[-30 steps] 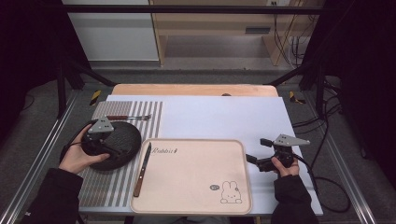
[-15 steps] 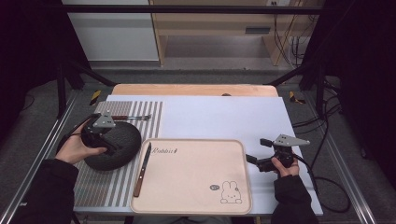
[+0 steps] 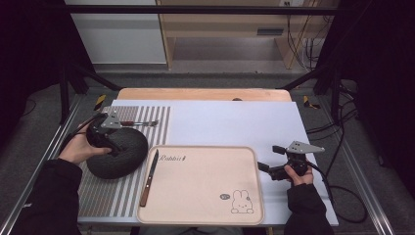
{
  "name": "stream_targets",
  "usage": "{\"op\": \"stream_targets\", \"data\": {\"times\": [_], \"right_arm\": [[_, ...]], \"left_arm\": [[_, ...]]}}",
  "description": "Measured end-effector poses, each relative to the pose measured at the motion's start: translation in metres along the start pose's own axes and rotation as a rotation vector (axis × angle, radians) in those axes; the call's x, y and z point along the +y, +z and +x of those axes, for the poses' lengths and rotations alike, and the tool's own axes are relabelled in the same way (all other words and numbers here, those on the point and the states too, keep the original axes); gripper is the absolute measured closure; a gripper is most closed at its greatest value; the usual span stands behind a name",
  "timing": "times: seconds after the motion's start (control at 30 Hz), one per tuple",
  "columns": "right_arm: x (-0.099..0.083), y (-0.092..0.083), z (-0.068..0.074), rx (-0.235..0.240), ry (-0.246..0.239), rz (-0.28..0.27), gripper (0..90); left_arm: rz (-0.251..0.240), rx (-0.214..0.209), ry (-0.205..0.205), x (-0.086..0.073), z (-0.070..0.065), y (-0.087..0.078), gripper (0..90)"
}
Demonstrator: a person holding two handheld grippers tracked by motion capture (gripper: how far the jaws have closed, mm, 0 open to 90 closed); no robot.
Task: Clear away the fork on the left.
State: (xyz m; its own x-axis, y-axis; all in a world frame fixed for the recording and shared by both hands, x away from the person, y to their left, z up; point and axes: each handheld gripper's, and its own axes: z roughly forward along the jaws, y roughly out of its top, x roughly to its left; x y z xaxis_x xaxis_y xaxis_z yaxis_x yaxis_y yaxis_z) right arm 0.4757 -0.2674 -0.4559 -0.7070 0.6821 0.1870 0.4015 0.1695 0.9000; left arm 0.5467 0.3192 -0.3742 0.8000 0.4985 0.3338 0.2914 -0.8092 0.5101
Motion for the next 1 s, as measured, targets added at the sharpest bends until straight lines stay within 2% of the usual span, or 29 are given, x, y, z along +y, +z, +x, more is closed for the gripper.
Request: {"op": "stream_targets", "data": {"times": [0.67, 0.93, 1.0], "right_arm": [[-0.001, 0.001, 0.000, -0.002, 0.002, 0.004, 0.4], [-0.001, 0.001, 0.000, -0.002, 0.001, 0.005, 0.4], [-0.001, 0.001, 0.000, -0.002, 0.000, 0.005, 0.4]], "left_arm": [[0.037, 0.095, 0.043, -0.003, 0.032, 0.011, 2.7], [0.024, 0.119, 0.063, -0.006, 0.042, 0.015, 2.7], [0.034, 0.131, 0.075, -0.007, 0.045, 0.017, 2.7]]}}
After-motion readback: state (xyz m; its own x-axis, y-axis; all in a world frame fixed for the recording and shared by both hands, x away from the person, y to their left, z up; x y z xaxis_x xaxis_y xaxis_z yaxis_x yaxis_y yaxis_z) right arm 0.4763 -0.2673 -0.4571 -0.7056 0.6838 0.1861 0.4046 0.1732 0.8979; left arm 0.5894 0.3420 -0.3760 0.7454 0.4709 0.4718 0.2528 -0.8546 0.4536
